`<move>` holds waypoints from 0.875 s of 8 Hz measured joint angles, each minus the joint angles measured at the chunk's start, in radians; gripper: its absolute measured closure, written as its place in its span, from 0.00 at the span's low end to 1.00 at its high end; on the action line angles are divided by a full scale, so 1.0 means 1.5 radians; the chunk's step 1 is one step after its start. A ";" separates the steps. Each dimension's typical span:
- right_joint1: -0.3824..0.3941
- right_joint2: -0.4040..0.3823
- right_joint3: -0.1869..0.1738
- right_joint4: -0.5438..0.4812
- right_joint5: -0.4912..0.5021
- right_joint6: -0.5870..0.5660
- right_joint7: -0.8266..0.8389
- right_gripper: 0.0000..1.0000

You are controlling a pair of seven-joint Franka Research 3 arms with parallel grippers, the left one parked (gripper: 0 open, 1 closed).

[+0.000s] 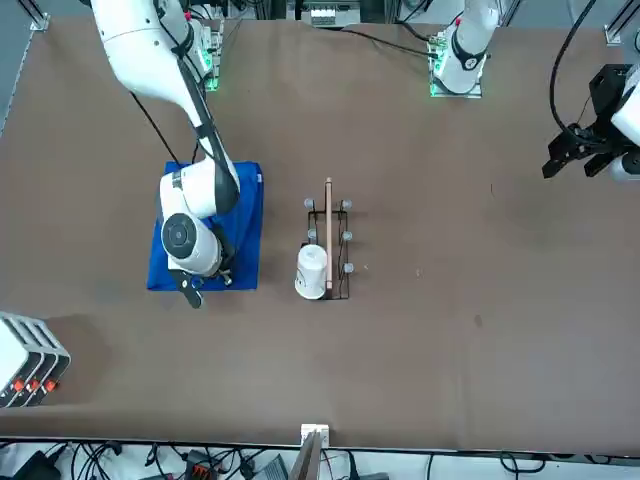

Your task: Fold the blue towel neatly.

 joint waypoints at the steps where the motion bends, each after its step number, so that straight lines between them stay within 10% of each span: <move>1: 0.007 0.000 0.003 0.006 0.000 0.000 -0.002 0.97; 7: 0.084 0.016 0.005 0.007 -0.001 0.030 -0.003 0.97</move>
